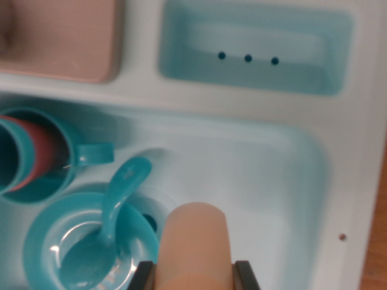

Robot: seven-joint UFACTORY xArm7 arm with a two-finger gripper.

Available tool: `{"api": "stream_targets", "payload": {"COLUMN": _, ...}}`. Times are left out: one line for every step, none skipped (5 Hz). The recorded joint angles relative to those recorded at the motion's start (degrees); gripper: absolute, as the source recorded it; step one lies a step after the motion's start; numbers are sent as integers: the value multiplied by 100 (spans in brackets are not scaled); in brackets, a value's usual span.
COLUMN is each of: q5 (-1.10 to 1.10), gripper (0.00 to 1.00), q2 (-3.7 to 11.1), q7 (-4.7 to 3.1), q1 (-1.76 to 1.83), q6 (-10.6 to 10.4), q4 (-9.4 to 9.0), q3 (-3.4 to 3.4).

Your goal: Pick detergent from the sink

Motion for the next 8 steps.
{"api": "stream_targets", "payload": {"q5": 0, "gripper": 100, "q2": 0, "q7": 0, "q1": 0, "q6": 0, "q4": 0, "q3": 0}}
{"api": "stream_targets", "payload": {"q5": -17, "gripper": 100, "q2": -95, "q7": 17, "q1": 3, "q6": 272, "q4": 178, "q3": -3}}
{"api": "stream_targets", "payload": {"q5": -17, "gripper": 100, "q2": -95, "q7": 17, "q1": 3, "q6": 272, "q4": 178, "q3": -3}}
{"api": "stream_targets", "payload": {"q5": -34, "gripper": 100, "q2": -190, "q7": 34, "q1": 5, "q6": 546, "q4": 357, "q3": -6}}
{"api": "stream_targets", "payload": {"q5": -34, "gripper": 100, "q2": -190, "q7": 34, "q1": 5, "q6": 546, "q4": 357, "q3": -6}}
{"api": "stream_targets", "payload": {"q5": -50, "gripper": 100, "q2": -281, "q7": 50, "q1": 8, "q6": 805, "q4": 527, "q3": -9}}
{"api": "stream_targets", "payload": {"q5": -50, "gripper": 100, "q2": -281, "q7": 50, "q1": 8, "q6": 805, "q4": 527, "q3": -9}}
{"api": "stream_targets", "payload": {"q5": -65, "gripper": 100, "q2": -366, "q7": 65, "q1": 10, "q6": 1049, "q4": 687, "q3": -11}}
